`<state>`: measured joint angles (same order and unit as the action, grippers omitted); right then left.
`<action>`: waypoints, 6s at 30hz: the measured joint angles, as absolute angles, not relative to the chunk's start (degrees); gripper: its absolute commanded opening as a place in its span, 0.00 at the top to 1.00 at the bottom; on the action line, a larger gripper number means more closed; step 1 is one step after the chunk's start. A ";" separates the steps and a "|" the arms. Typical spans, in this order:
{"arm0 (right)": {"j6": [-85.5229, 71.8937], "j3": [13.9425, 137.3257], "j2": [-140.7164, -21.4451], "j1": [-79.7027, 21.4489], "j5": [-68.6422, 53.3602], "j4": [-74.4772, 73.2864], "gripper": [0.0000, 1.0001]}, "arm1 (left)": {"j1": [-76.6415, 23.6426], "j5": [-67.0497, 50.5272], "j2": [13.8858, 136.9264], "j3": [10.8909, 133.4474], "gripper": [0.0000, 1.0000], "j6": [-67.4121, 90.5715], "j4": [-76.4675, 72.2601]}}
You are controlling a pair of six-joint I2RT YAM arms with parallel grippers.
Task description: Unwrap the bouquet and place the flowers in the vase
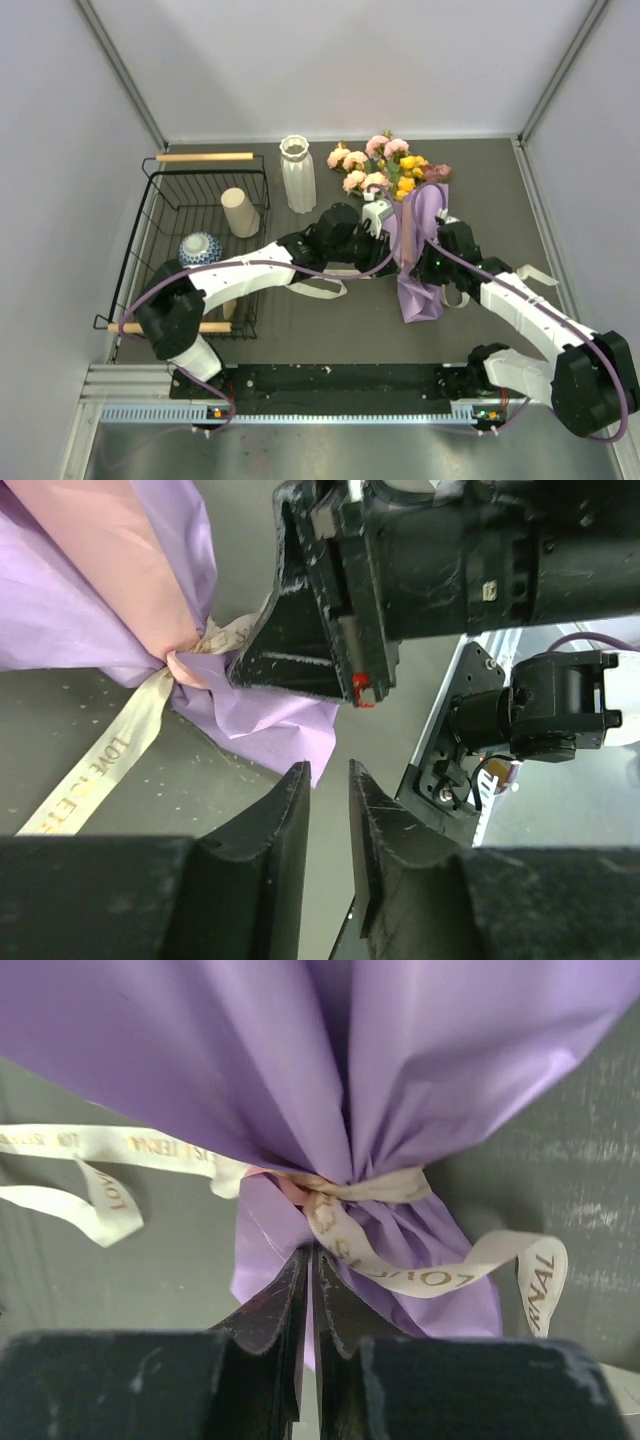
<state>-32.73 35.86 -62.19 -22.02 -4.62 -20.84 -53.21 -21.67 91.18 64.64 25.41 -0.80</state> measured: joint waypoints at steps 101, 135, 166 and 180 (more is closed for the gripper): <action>-58.81 29.21 -62.78 -15.49 -9.02 -12.27 0.86 | -51.57 -26.76 114.26 68.12 0.99 33.10 -9.82; -83.48 24.40 -65.80 -15.55 -4.16 -6.39 1.00 | -51.90 -26.17 114.28 68.25 0.99 32.80 -9.23; -75.26 25.69 -43.13 -15.53 6.48 -16.99 1.00 | -52.07 -24.69 114.83 69.28 1.00 31.55 -4.99; -68.55 28.86 -38.57 -15.46 15.00 -21.06 1.00 | -52.16 -23.94 113.30 68.34 0.75 29.76 -2.13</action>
<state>-68.55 28.86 -38.57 -15.46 15.00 -21.06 -52.16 -23.94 113.30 68.34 29.76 -2.13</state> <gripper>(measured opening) 0.004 0.165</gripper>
